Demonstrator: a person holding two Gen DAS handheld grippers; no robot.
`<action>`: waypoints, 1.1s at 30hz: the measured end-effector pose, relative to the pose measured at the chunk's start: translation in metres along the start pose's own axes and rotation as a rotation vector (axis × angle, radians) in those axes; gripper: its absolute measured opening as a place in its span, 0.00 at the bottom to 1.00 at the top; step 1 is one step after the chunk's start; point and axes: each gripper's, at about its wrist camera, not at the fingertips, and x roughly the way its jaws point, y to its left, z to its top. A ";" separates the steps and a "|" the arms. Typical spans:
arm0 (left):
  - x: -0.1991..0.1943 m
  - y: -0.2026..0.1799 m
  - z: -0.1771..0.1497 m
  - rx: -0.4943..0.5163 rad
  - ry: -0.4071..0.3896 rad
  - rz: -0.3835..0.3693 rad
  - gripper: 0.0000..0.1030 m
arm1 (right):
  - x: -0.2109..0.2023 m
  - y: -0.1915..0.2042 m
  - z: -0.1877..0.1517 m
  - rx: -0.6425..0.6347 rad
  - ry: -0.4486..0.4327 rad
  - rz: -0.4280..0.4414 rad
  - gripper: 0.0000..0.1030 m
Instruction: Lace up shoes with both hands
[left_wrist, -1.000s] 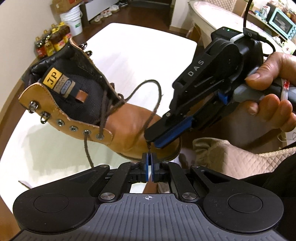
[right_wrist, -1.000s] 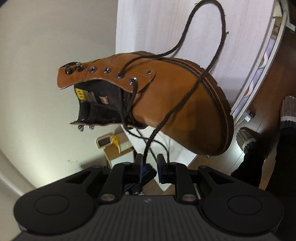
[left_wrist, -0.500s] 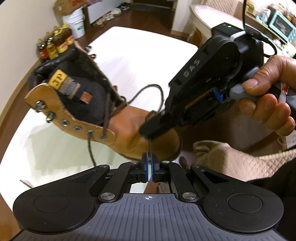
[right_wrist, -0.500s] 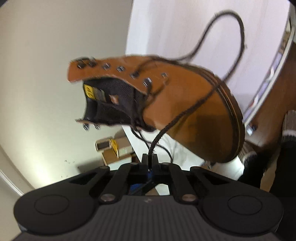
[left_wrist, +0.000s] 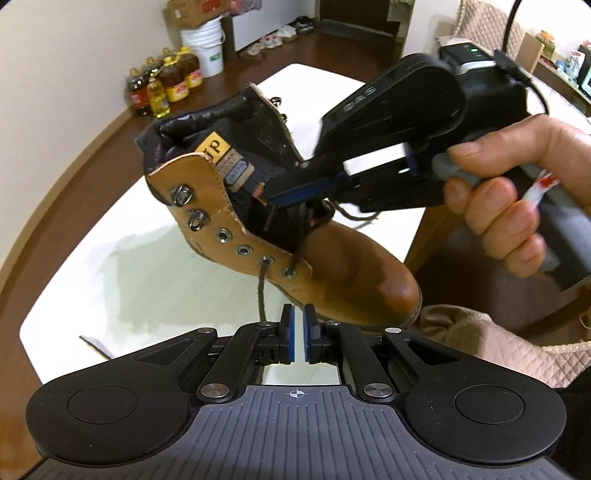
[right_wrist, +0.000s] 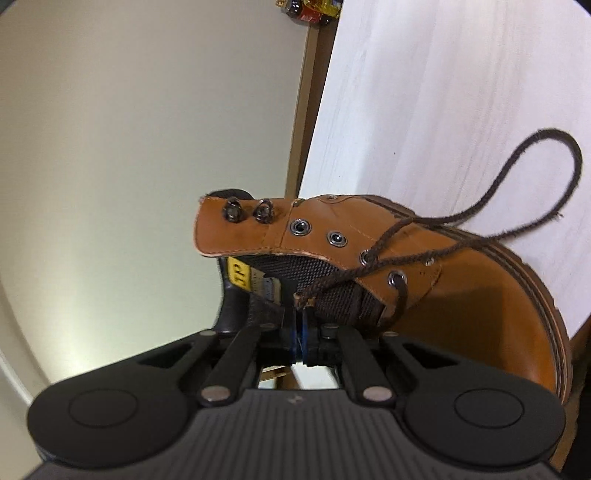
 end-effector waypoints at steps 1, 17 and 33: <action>0.000 0.000 -0.001 -0.002 0.000 -0.001 0.05 | 0.001 0.000 -0.001 0.002 0.001 0.000 0.04; 0.015 0.010 0.010 0.059 -0.023 0.136 0.10 | 0.013 0.006 -0.003 -0.018 0.107 -0.038 0.04; 0.031 0.010 0.017 0.162 -0.014 0.083 0.02 | -0.007 0.005 0.007 -0.001 0.110 -0.032 0.06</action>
